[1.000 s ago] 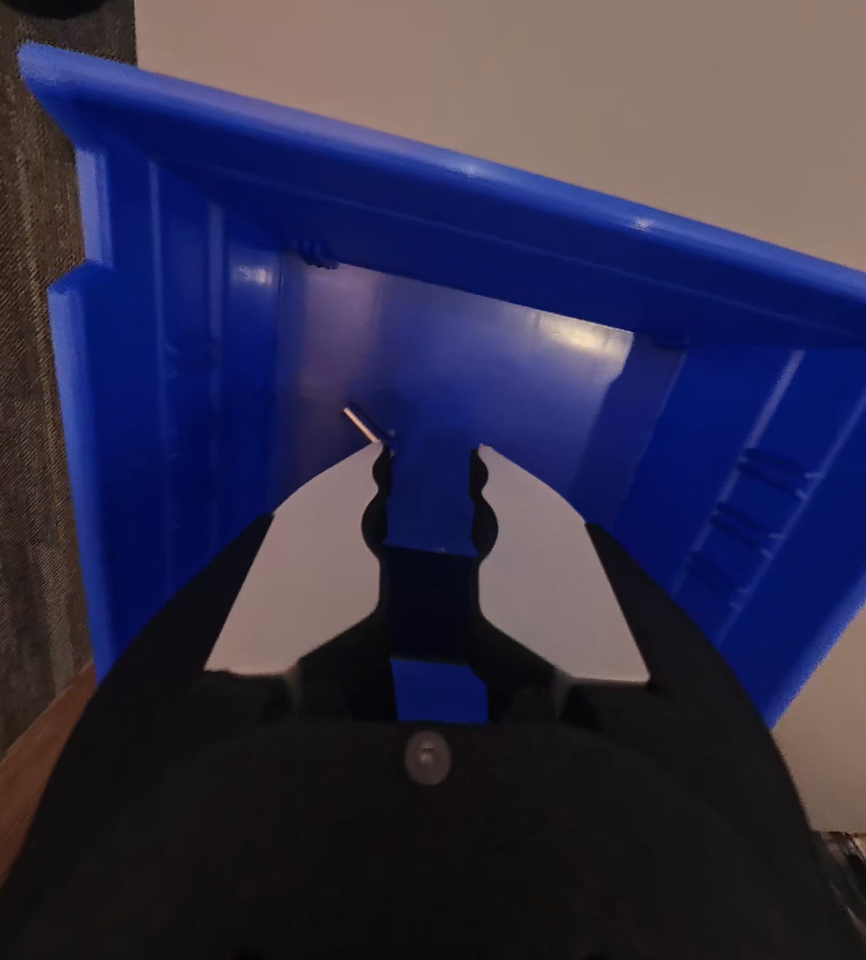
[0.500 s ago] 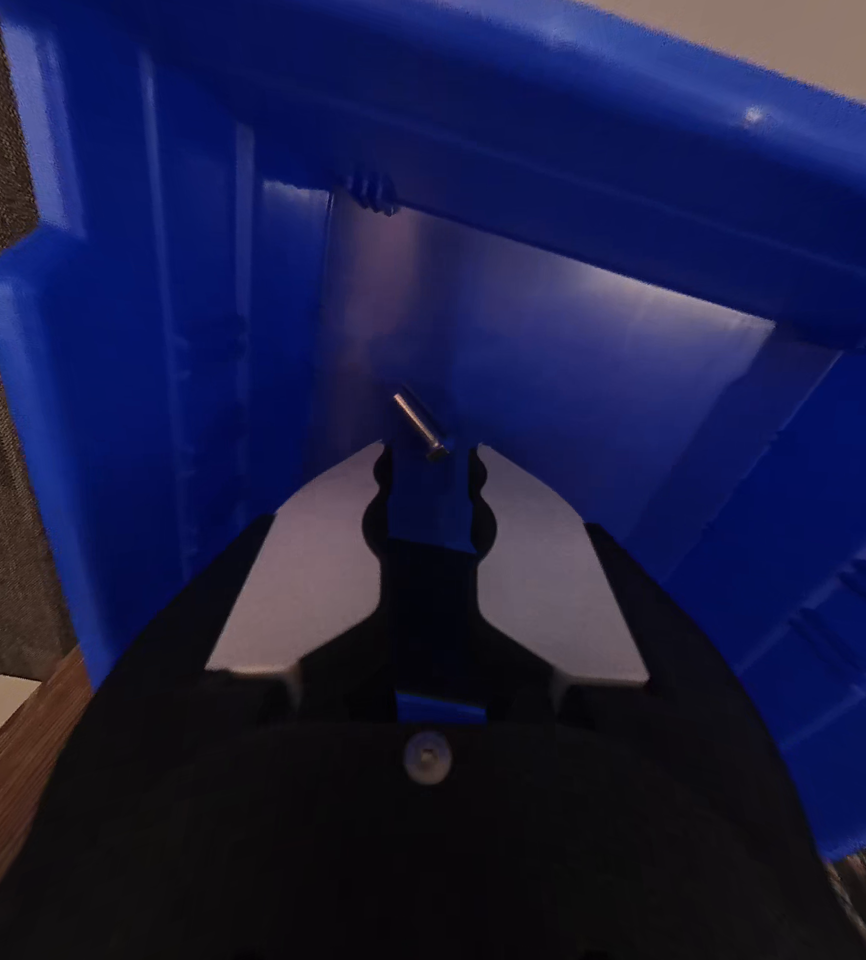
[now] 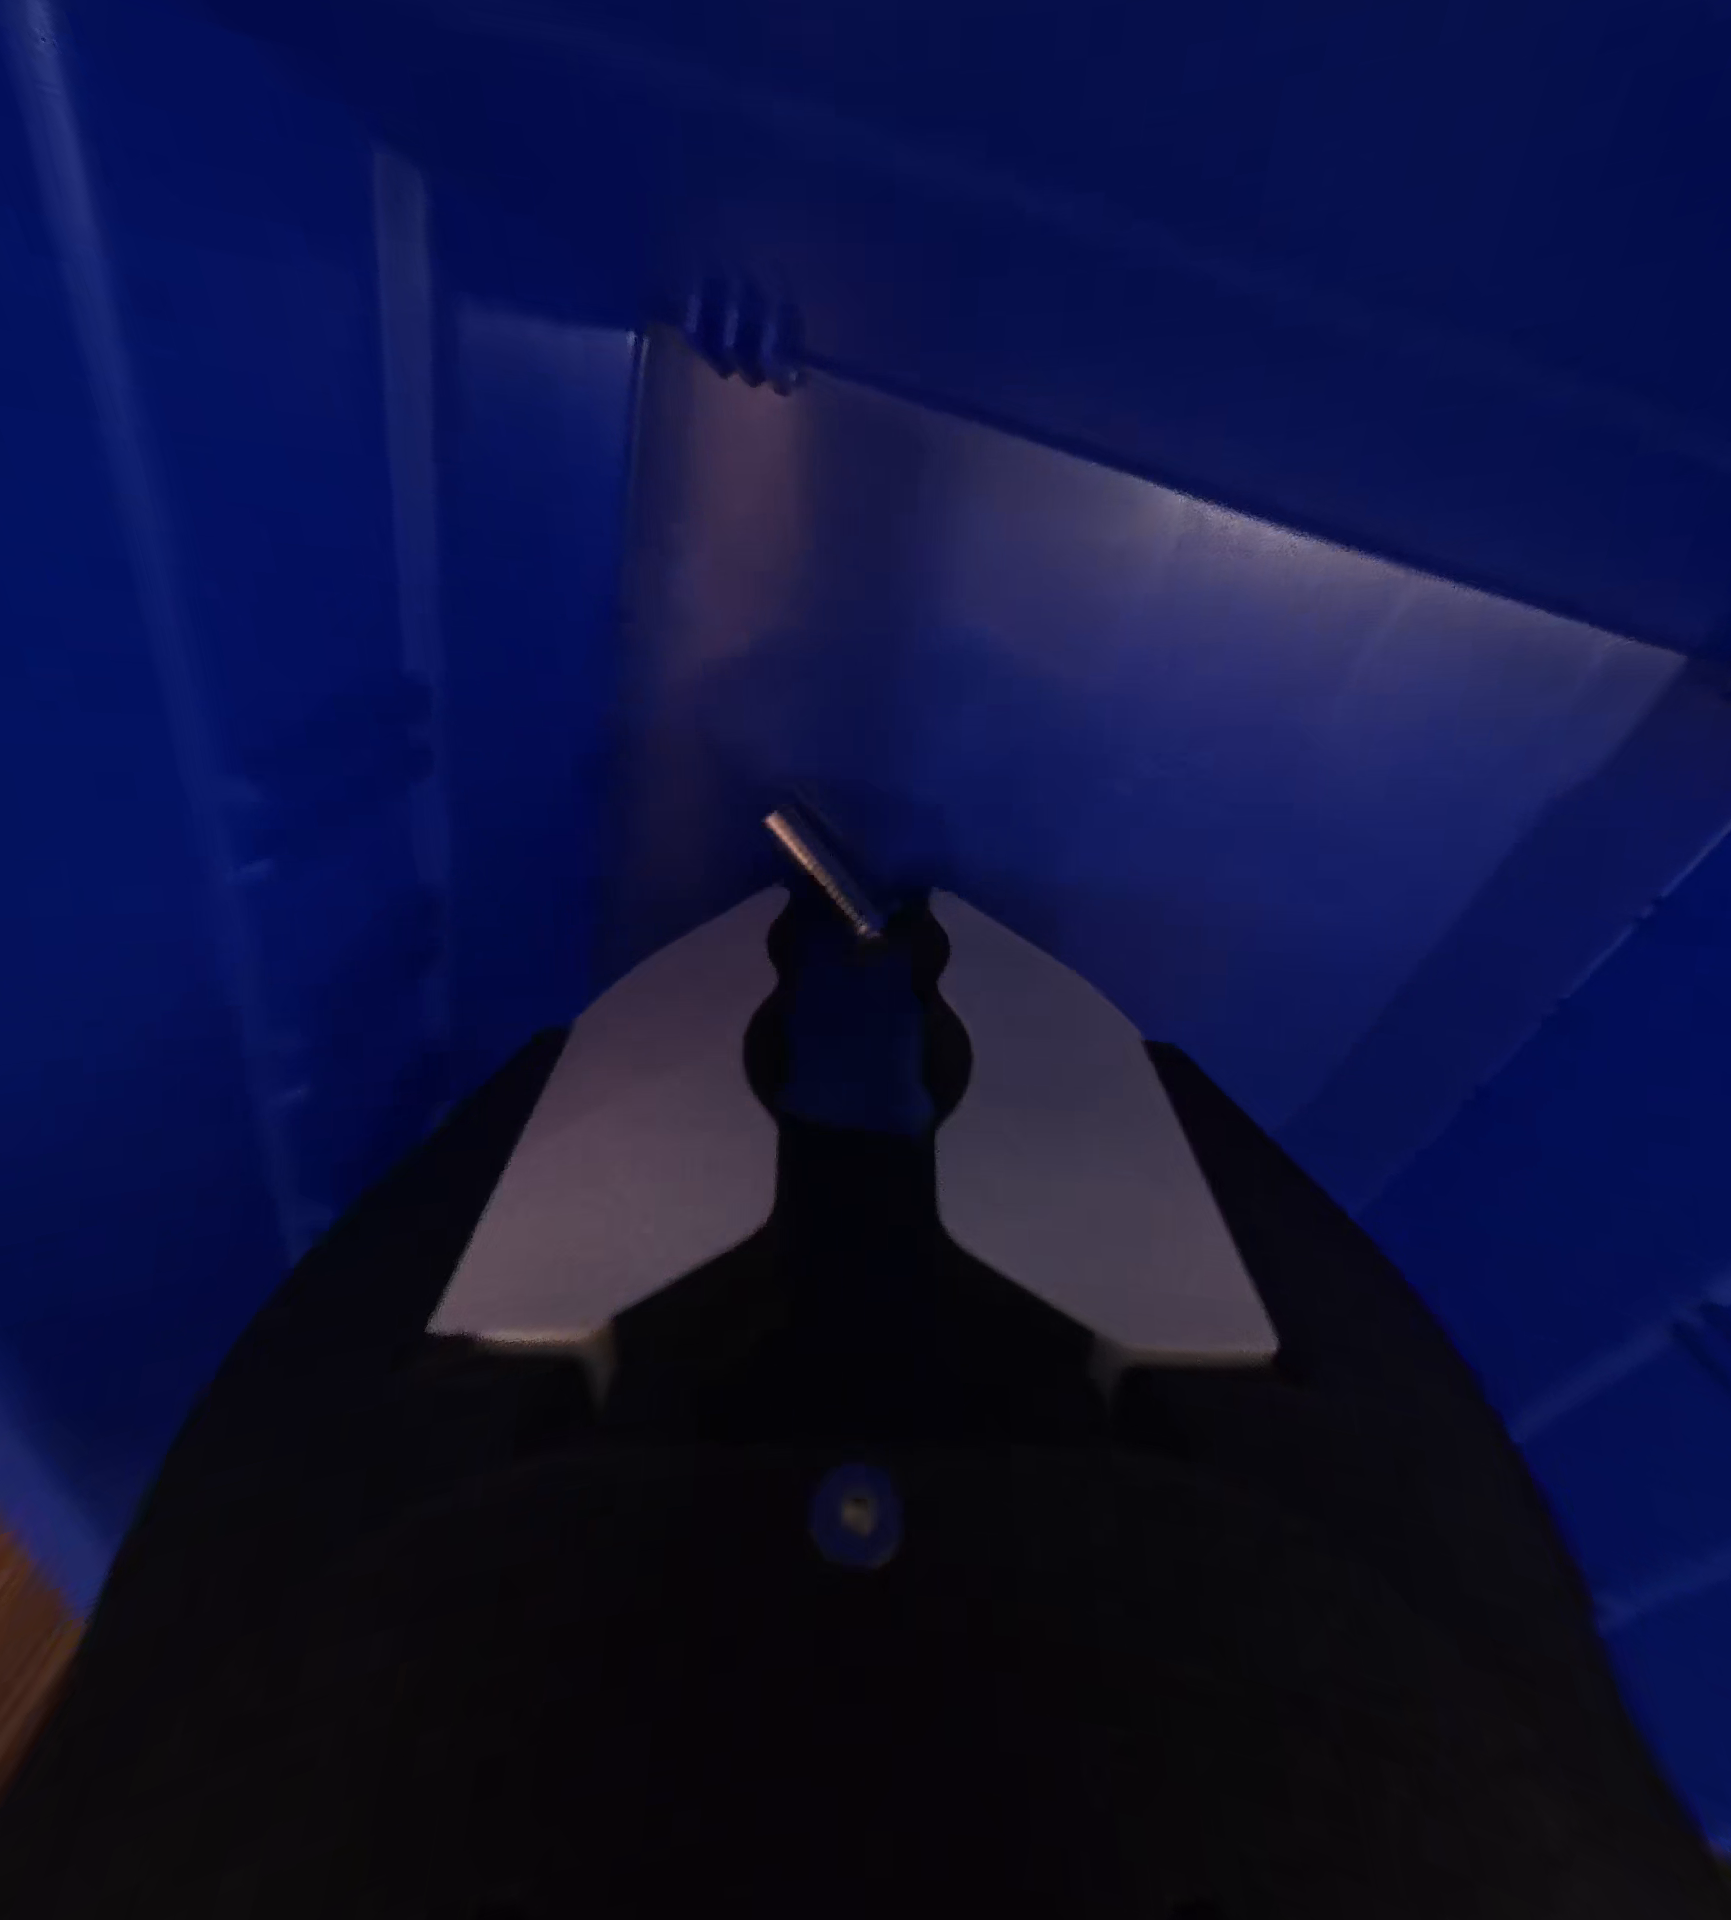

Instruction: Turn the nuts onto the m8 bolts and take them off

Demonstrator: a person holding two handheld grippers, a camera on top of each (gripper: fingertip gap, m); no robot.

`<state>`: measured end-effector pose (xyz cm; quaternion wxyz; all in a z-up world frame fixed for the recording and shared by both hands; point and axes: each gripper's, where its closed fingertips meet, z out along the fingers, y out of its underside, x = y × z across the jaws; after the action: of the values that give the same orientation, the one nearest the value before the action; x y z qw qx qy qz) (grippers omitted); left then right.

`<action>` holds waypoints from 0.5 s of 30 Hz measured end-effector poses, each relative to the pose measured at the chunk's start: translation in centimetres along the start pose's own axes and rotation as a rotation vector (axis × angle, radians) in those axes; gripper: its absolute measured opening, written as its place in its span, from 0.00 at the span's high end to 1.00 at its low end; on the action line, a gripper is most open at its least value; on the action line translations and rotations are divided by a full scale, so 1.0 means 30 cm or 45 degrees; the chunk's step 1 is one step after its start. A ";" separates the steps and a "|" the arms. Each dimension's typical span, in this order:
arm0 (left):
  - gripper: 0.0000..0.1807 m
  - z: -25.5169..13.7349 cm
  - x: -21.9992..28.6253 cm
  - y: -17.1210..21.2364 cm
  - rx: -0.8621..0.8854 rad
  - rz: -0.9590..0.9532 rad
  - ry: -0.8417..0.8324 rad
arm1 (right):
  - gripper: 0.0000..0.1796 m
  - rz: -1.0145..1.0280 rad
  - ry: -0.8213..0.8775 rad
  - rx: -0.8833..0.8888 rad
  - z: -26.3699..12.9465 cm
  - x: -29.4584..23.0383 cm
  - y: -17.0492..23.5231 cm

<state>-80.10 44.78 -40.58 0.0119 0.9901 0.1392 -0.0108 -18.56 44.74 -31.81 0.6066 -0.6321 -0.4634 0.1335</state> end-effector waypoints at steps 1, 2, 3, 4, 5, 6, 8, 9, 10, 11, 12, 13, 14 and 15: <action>0.89 0.000 0.000 -0.001 -0.004 0.007 -0.001 | 0.55 0.000 0.001 0.002 0.000 0.000 -0.001; 0.89 0.000 0.000 -0.001 -0.008 0.014 -0.001 | 0.55 0.002 0.001 0.002 -0.001 0.001 -0.001; 0.89 0.000 0.001 -0.001 -0.012 0.025 -0.001 | 0.55 0.004 0.002 0.002 -0.001 0.002 -0.001; 0.90 0.000 0.002 0.000 -0.016 0.041 -0.004 | 0.55 0.005 0.004 0.003 -0.002 0.003 -0.002; 0.90 0.000 0.002 0.001 -0.018 0.060 -0.011 | 0.55 0.006 0.005 0.007 -0.003 0.004 -0.003; 0.90 0.000 0.003 0.002 -0.021 0.080 -0.018 | 0.55 0.008 0.005 0.008 -0.004 0.005 -0.004; 0.90 -0.001 0.007 0.009 -0.035 0.128 -0.026 | 0.55 0.008 0.006 0.008 -0.004 0.005 -0.004; 0.91 -0.004 0.008 0.013 -0.040 0.154 -0.030 | 0.55 0.008 0.007 0.008 -0.004 0.005 -0.004; 0.91 -0.011 0.007 0.014 -0.034 0.179 -0.039 | 0.55 0.008 0.006 0.007 -0.004 0.005 -0.003; 0.91 -0.022 0.006 0.013 -0.021 0.201 -0.049 | 0.55 0.008 0.006 0.007 -0.003 0.005 -0.003; 0.91 -0.035 0.006 0.012 -0.007 0.221 -0.052 | 0.55 0.008 0.007 0.008 -0.004 0.005 -0.004; 0.91 -0.052 0.008 0.011 0.010 0.242 -0.048 | 0.55 0.008 0.007 0.008 -0.004 0.005 -0.004; 0.91 -0.071 0.008 0.010 0.029 0.263 -0.046 | 0.55 0.009 0.008 0.007 -0.004 0.006 -0.003; 0.91 -0.093 0.007 0.009 0.051 0.286 -0.048 | 0.55 0.010 0.010 0.007 -0.004 0.007 -0.002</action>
<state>-79.77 44.64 -37.79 -0.0039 0.9992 0.0269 -0.0308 -18.39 44.81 -31.63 0.6095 -0.6328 -0.4583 0.1347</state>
